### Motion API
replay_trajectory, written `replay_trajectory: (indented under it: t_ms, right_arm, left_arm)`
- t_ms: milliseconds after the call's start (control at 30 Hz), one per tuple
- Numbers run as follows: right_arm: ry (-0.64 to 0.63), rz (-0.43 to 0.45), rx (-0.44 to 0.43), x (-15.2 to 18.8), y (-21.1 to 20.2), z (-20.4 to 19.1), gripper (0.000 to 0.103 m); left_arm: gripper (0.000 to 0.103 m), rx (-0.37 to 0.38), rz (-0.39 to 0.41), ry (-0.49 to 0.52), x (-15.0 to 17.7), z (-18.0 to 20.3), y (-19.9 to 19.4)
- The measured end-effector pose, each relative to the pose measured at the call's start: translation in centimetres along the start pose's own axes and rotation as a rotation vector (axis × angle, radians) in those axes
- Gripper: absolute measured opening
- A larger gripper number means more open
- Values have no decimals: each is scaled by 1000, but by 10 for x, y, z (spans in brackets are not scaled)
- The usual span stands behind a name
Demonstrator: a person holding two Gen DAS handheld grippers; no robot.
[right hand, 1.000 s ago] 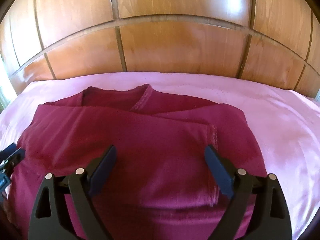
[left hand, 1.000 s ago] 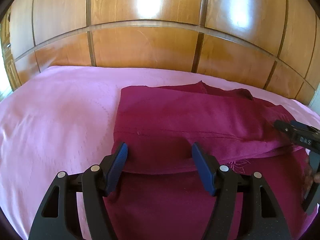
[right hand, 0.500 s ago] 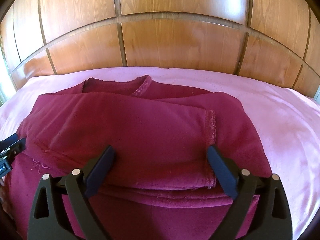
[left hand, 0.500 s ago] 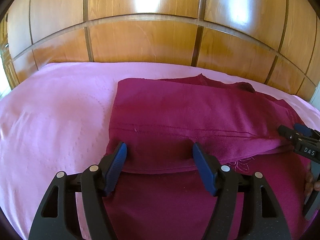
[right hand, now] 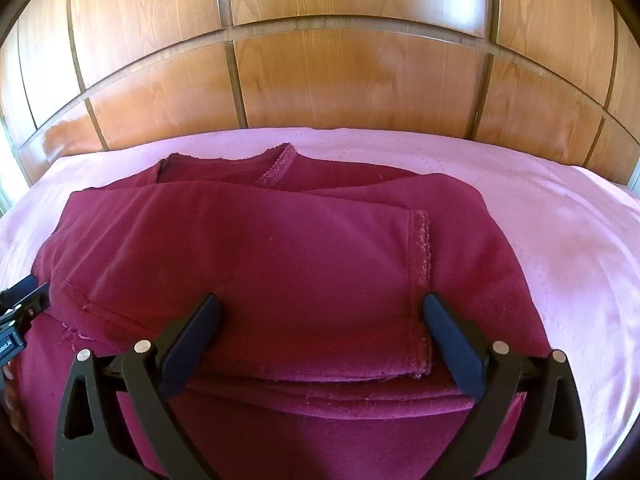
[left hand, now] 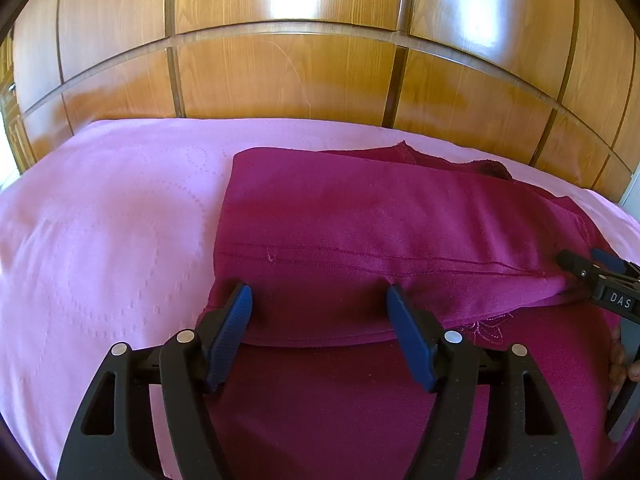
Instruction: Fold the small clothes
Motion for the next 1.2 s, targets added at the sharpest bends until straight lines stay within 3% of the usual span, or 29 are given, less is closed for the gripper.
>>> replay_trajectory:
  t_ms: [400, 767, 933, 1133, 1200]
  right_arm:
    - [27, 19, 7, 14, -42, 11, 101]
    - [38, -63, 68, 81, -89, 68, 99]
    - [68, -150, -29, 138, -121, 77, 81]
    - [80, -245, -98, 200, -174, 71, 64]
    - [95, -305, -117, 221, -181, 68, 57]
  left_arm:
    - [80, -6, 28, -4, 7, 0, -25]
    - [80, 40, -40, -90, 68, -40, -80]
    - [76, 107, -130, -155, 117, -59, -113]
    - [66, 179, -271, -137, 183, -62, -153]
    - [55, 216, -343, -142, 201, -57, -154]
Point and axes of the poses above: each gripper's, at about its wrist camera, not at the fingertips, and y roughly the way its jaws point, z to its right, x to its underside, the point moved 9 cm from there along y, roughly the way its jaws point, and after that the axes turned 1 degree about -y, right-handed, at the moved point
